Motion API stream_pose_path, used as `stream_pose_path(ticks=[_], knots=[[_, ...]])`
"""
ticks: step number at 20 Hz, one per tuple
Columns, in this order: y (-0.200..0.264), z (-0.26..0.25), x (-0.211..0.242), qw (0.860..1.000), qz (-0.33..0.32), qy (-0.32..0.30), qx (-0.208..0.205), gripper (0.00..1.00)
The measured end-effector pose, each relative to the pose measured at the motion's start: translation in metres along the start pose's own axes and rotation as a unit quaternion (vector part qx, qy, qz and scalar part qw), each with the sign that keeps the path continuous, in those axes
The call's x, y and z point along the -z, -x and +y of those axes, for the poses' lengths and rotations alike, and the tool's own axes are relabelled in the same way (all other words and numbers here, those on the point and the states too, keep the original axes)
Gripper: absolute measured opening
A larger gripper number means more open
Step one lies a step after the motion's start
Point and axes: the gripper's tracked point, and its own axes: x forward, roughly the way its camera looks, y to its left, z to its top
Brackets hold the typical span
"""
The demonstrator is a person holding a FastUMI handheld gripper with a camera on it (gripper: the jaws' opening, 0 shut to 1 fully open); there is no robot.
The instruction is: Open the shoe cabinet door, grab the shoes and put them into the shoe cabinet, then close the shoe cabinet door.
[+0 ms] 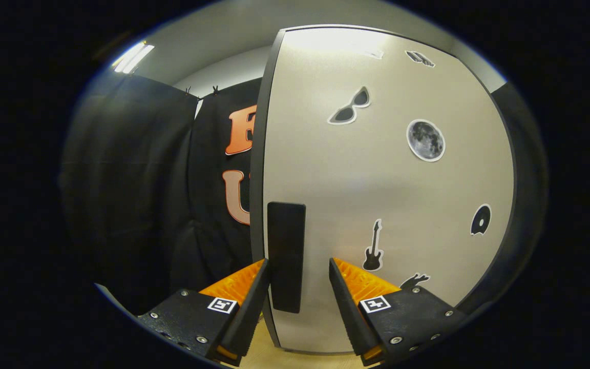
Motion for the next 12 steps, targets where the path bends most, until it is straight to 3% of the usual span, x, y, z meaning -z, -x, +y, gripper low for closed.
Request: stream_pose_path(ticks=[5, 12], knots=[[0.039, -0.011, -0.014, 1.0, -0.011, -0.009, 0.028, 0.73], [0.129, -0.022, -0.022, 0.996, -0.014, 0.009, 0.086, 0.73]])
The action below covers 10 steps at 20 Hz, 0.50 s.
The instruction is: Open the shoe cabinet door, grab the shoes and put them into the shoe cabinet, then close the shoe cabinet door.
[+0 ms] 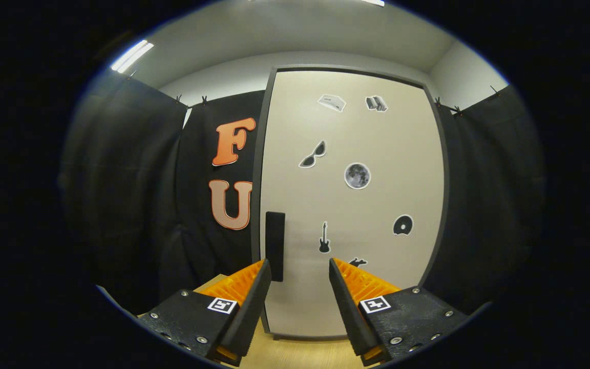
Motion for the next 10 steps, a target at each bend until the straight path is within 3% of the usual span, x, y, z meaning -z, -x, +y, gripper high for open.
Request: stream_pose_path(ticks=[10], knots=[[0.103, -0.023, -0.003, 0.997, 0.0, 0.0, 0.081, 0.74]])
